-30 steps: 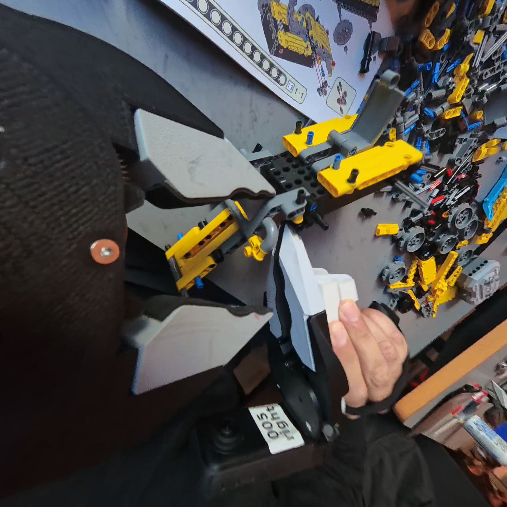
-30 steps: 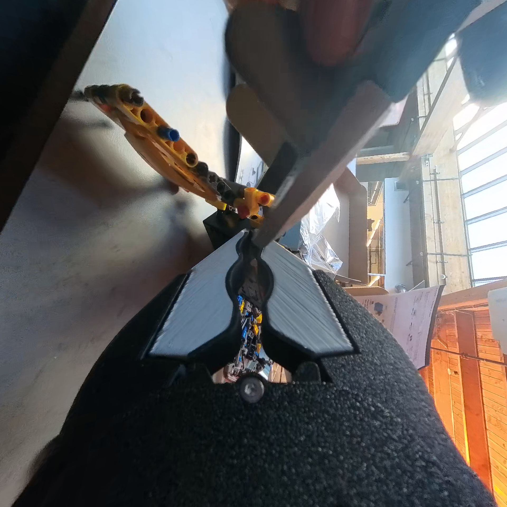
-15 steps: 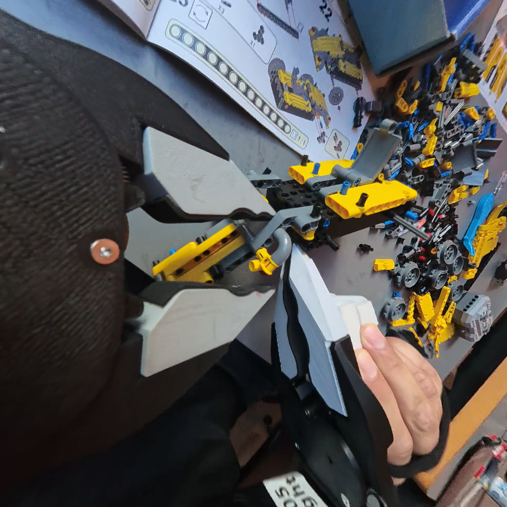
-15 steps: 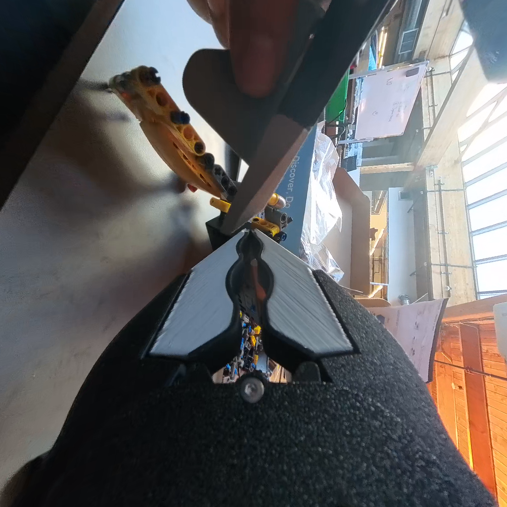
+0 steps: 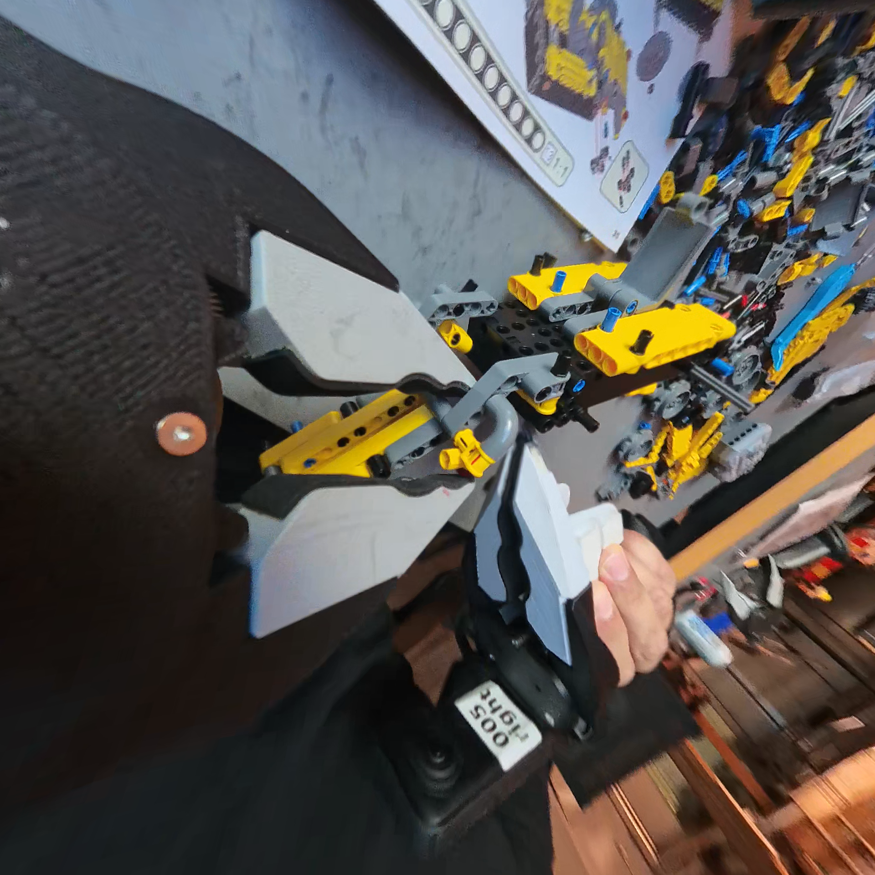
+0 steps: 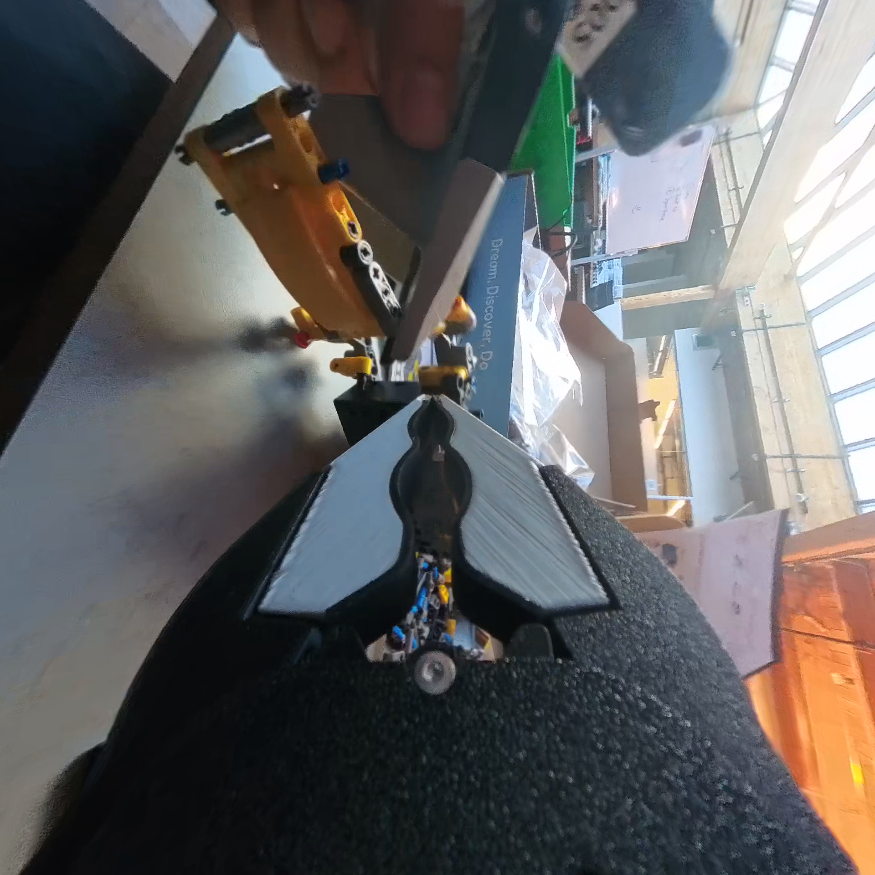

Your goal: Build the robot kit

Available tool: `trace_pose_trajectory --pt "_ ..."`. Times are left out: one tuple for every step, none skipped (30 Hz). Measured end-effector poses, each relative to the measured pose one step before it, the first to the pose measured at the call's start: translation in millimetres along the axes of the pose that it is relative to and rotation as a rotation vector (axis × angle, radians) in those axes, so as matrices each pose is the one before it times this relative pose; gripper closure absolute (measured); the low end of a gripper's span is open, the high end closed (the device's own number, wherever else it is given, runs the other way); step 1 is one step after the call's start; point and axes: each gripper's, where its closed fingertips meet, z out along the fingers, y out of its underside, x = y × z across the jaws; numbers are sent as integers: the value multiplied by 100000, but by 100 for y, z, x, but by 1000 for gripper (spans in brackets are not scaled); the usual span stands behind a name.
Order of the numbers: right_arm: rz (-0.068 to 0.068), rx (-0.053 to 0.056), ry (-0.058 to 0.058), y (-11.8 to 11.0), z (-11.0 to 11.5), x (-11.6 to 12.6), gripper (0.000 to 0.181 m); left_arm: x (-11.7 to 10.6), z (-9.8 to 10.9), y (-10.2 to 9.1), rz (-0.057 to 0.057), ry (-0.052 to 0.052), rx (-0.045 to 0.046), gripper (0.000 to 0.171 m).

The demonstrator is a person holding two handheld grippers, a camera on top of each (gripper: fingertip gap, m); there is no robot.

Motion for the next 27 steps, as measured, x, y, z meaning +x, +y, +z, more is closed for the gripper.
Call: trace_pose_trajectory --pt "4342 534 -643 210 -409 273 181 -87 -314 -50 -3875 2835 1647 143" --pt "5009 921 -932 237 -409 327 181 -141 -371 -69 -3759 2627 1950 143" --pt "5968 1521 -1230 158 -435 394 181 -172 -387 -72 -3681 2652 1688 143" --pt "6785 1299 -674 165 -389 574 181 -80 -399 -194 -3737 3446 2039 143" --pt "6661 828 342 203 -323 778 181 -107 -392 -208 -3842 3272 1737 143" --pt "5688 909 615 152 -250 794 181 -108 -340 -208 -2825 2654 1443 143" --pt "4526 1076 679 71 -178 744 181 -80 -252 -132 -1255 1614 780 143" --pt "3463 1117 1027 16 -110 695 181 -55 -151 -86 355 215 346 143" --pt "2747 846 879 32 -40 577 181 1 -32 40 1985 -778 -517 143" --pt "2445 530 290 96 47 400 181 41 75 122 2656 -1333 -1201 143" --pt "2442 812 114 118 84 285 181 40 119 152 3147 -1663 -1484 143" --pt "2706 1141 57 131 119 208 181 -5 115 132 3892 -2230 -1337 143" --pt "3087 1189 -730 130 145 65 181 -35 96 109 4462 -2588 -1213 143" --pt "3208 1505 -1401 69 135 -57 181 92 91 137 4033 -1492 -1330 143" --pt "2939 1797 -1598 8 125 -93 181 119 86 170 2572 -605 -1358 140" --pt "2501 1409 -1138 37 133 -31 181 137 39 -45 1024 206 123 138" --pt "2029 727 -653 110 157 32 181 150 -17 -151 -332 947 934 140" --pt "1522 310 -233 169 194 57 181 -88 -9 -43 -767 204 492 140" --pt "877 405 -141 136 187 27 181 -94 -23 14 -629 705 340 140" --pt "413 608 -139 80 172 -15 181 -101 -34 25 -1246 870 265 140" --pt "342 559 -150 37 174 -11 181 -35 -51 -146 -1945 1300 1217 140" --pt "555 396 -193 16 145 7 181 -42 -80 -154 -1689 832 714 140" --pt "627 606 -203 -52 98 47 181 -34 -76 -131 -626 475 377 141" --pt "574 1049 -129 -147 48 72 181 6 -74 -128 42 299 322 142" --pt "553 1216 -44 -182 -9 96 181 -1 -21 7 -217 224 -415 142" --pt "547 962 210 -147 -24 156 181 26 -19 -2 -673 484 -105 142" --pt "590 790 117 -141 -39 150 181 65 -27 -26 -532 825 100 141"
